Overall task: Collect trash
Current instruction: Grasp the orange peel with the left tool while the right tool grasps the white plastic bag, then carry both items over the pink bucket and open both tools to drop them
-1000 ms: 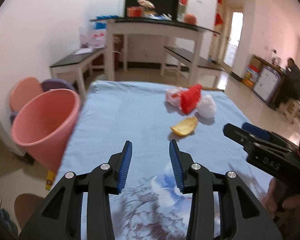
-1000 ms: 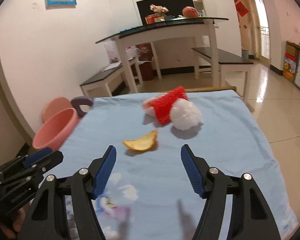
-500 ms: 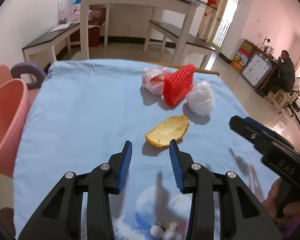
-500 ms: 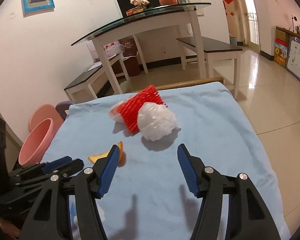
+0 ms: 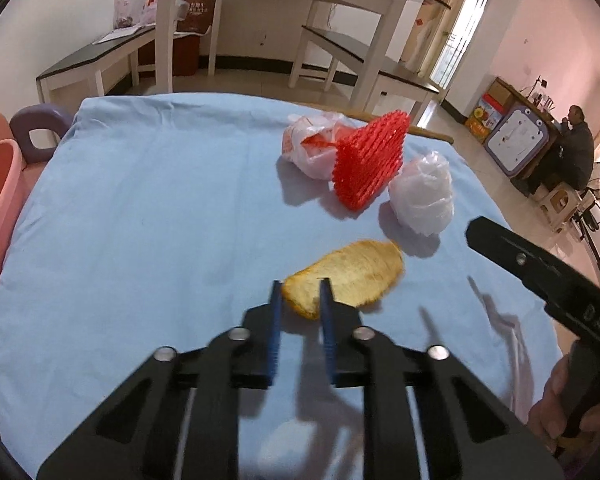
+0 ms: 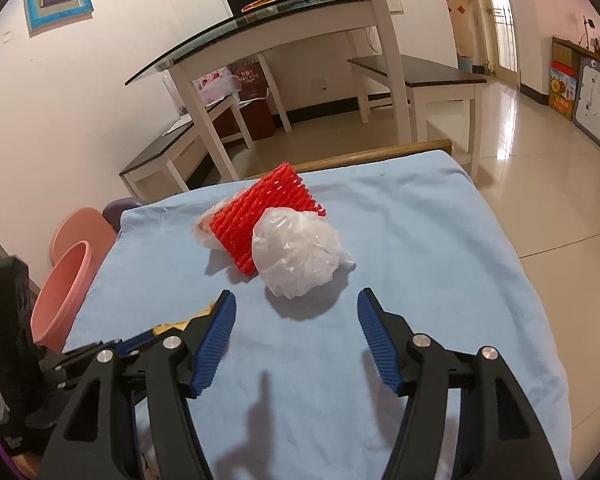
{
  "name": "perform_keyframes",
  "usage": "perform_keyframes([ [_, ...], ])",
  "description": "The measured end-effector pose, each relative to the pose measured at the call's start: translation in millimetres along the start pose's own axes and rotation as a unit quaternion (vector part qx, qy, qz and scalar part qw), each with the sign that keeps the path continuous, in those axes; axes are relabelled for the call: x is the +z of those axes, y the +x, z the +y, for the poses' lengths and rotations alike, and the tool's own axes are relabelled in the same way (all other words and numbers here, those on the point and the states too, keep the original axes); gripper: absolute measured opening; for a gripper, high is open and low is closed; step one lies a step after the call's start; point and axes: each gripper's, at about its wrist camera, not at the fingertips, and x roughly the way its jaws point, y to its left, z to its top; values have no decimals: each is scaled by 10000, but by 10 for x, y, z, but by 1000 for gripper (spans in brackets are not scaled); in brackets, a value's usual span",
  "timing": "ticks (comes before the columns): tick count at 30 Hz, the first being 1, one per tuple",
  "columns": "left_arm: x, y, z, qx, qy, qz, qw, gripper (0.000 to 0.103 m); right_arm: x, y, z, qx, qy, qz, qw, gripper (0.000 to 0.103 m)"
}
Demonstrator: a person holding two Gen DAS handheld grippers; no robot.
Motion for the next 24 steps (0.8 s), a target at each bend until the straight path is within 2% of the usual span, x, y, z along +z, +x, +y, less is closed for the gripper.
perform_keyframes([
  [5,-8,-81,0,-59,-37,-123,9999,6,88,94,66,-30,-105,3,9999,67],
  [15,-102,-394,96,145,-2,-531,9985,5,279,351,24,-217,-51,-49,9997,66],
  [16,-114,-408,105,148,-5,-543,9984,6,273,380,17,-225,-44,-13,9997,64],
  [18,-124,-432,121,142,-23,-556,9983,5,244,424,-5,-231,-33,81,9997,49],
  [21,-138,-463,131,138,-34,-589,9982,5,190,431,-25,-142,-1,187,9997,32],
  [24,-149,-512,142,132,-43,-639,9979,5,146,344,-10,-158,-59,142,9998,27],
])
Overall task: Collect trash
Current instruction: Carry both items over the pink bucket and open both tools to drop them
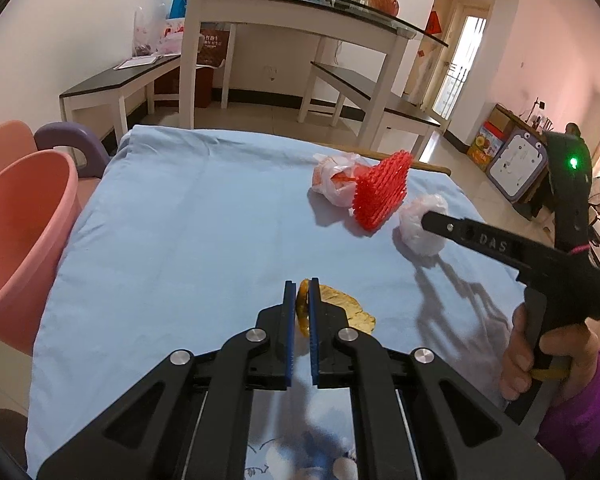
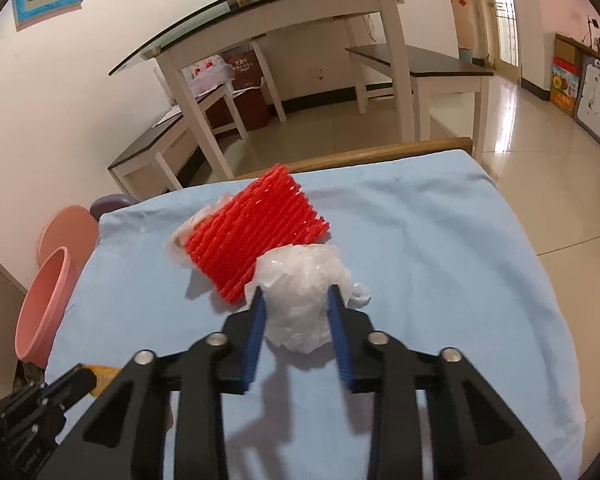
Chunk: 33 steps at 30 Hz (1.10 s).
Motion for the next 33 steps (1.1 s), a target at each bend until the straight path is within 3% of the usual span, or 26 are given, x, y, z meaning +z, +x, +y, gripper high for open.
perform_keyframes([
  [13,9,-429,-6,242,115,-602,9978,6,-169,-562,214,480,-197,-259,9983,25],
  [21,0,-698,62,475,144,-904,9947,5,-226,-668,524,780,-488,-250,9954,25],
  [33,81,-1024,598,1047,-398,-1260,9857,5,-197,-657,1184,1324,-1059,-213,9853,25],
])
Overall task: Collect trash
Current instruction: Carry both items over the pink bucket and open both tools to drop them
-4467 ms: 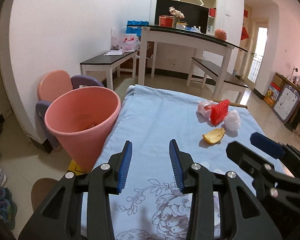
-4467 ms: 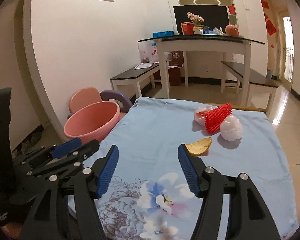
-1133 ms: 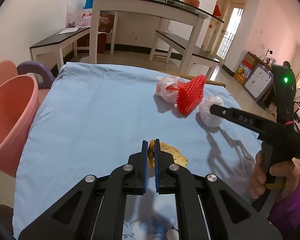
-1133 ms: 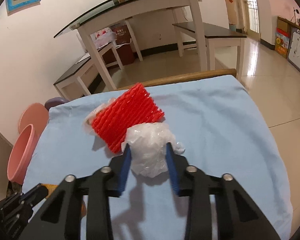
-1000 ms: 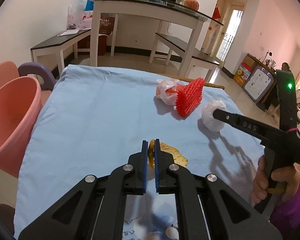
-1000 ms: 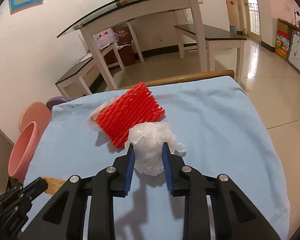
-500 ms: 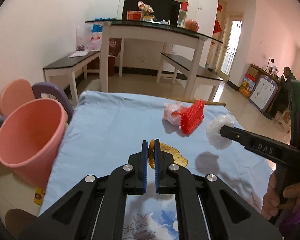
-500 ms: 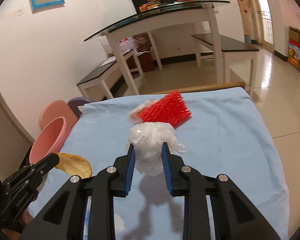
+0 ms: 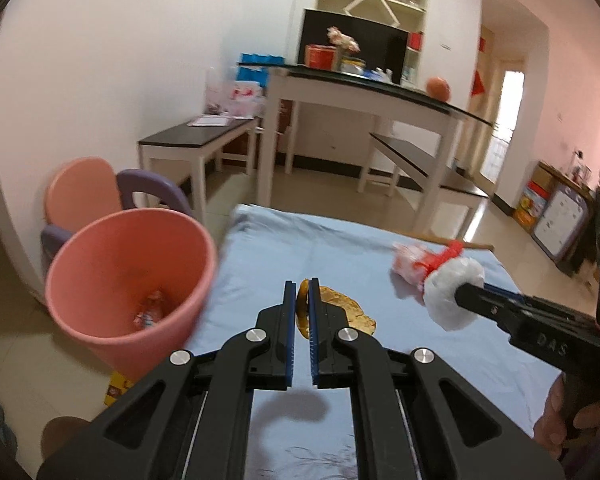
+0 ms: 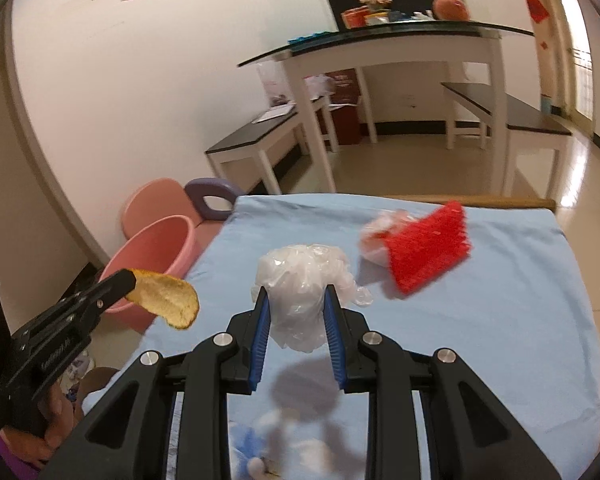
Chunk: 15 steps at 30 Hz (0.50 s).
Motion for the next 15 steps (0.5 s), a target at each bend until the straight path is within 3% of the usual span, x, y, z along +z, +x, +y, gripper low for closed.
perform_keyframes([
  [15,92,-173,809,989,-502,-306,9934,5,205,507,815,930,-375,274,9946,26],
])
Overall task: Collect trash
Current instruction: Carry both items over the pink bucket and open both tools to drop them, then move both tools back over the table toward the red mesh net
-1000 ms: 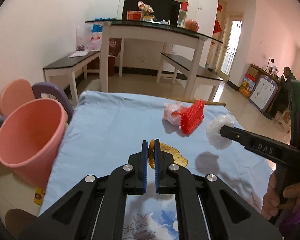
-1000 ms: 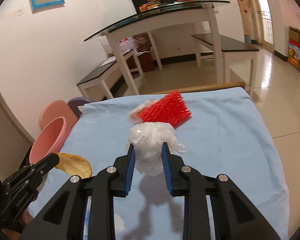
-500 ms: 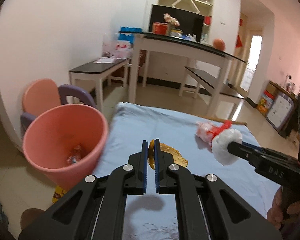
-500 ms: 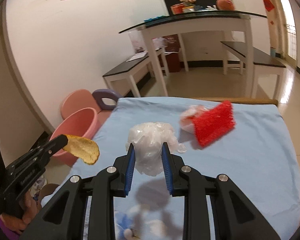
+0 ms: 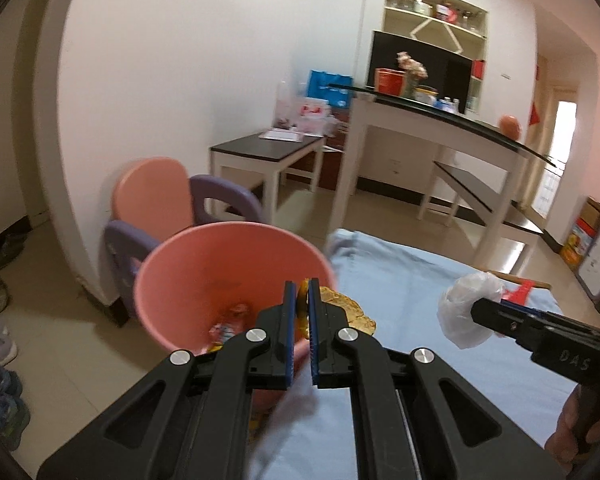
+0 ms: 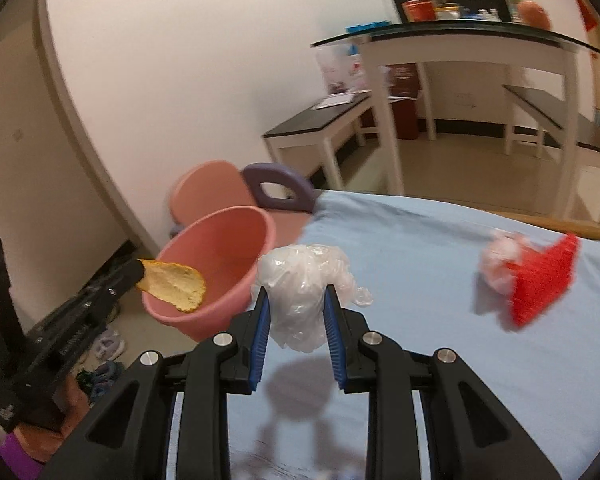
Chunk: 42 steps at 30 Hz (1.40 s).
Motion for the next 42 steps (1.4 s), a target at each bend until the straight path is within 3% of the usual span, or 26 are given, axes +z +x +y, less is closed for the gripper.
perform_keyframes([
  [10,-26,122,422,473,-245,90,9985,5,150,486,414,620,-157,265,9976,26],
  [26,-80,318,826,620,-609,233,9959,6,166,1049,693,789,-295,626,9945,30],
  [28,-87,325,840,611,-620,253,9959,10,155,1063,694,782,-291,668,9943,33],
  [29,-90,325,845,592,-626,248,9960,12,153,1074,695,776,-292,683,9942,39],
  [31,-95,316,862,573,-628,216,9961,26,163,1086,688,784,-280,678,9942,44],
  [33,-94,291,858,539,-628,164,9964,33,174,1077,695,772,-322,670,9942,44],
  [42,-75,202,810,438,-665,106,9968,34,120,945,664,663,-408,589,9952,46],
])
